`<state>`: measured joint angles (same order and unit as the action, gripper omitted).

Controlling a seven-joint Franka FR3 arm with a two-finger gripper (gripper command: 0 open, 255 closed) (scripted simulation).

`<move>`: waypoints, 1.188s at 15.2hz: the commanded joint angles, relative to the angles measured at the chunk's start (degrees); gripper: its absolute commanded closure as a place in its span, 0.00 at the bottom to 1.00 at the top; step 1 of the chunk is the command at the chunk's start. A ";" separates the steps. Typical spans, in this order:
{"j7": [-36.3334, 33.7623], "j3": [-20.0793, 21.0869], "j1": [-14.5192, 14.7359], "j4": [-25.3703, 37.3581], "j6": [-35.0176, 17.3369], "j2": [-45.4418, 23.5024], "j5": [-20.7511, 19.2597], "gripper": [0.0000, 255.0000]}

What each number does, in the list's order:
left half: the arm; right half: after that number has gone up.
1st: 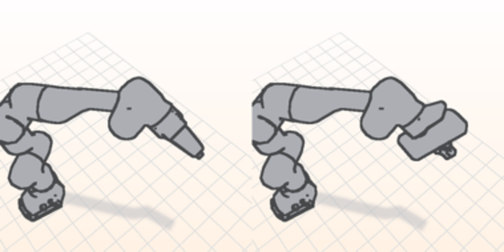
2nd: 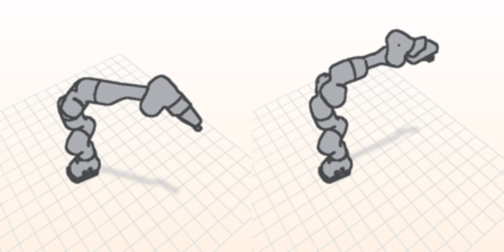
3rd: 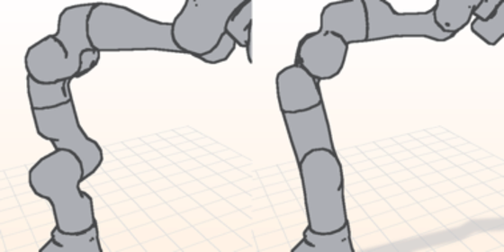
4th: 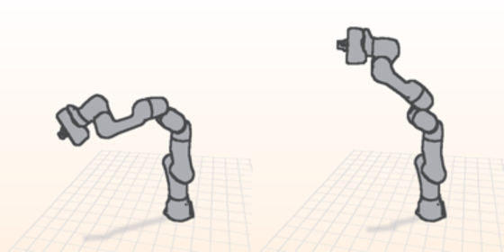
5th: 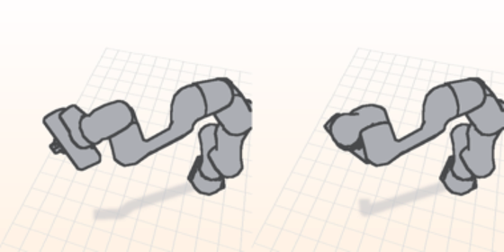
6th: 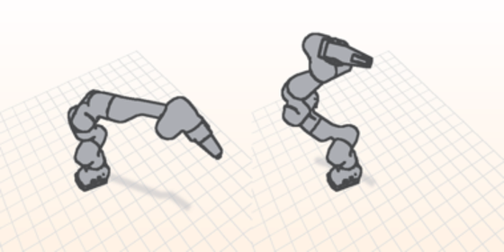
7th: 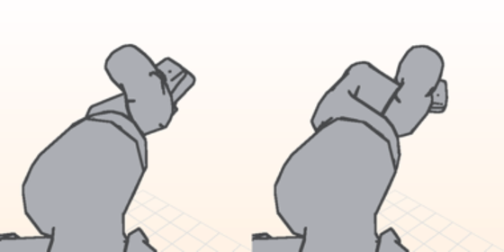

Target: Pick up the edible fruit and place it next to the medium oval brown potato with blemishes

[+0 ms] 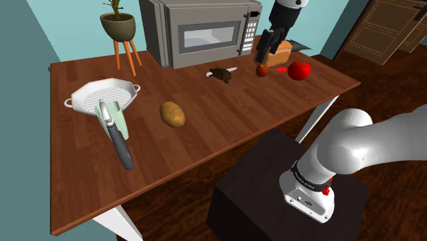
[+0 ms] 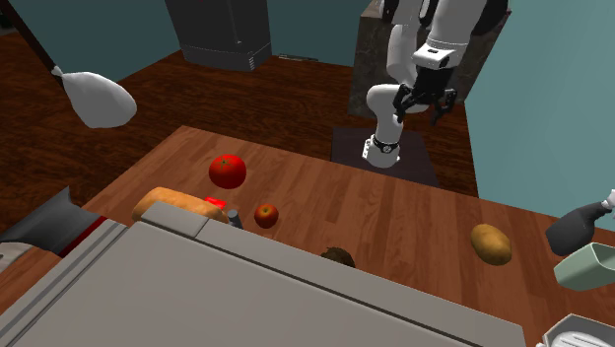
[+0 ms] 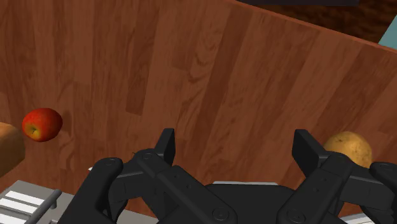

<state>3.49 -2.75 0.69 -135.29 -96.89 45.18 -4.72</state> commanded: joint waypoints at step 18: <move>16.04 -17.53 -5.02 -5.14 -29.40 -16.85 -9.21 0.00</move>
<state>18.46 -19.13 -4.31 -140.93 -124.29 30.22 -13.82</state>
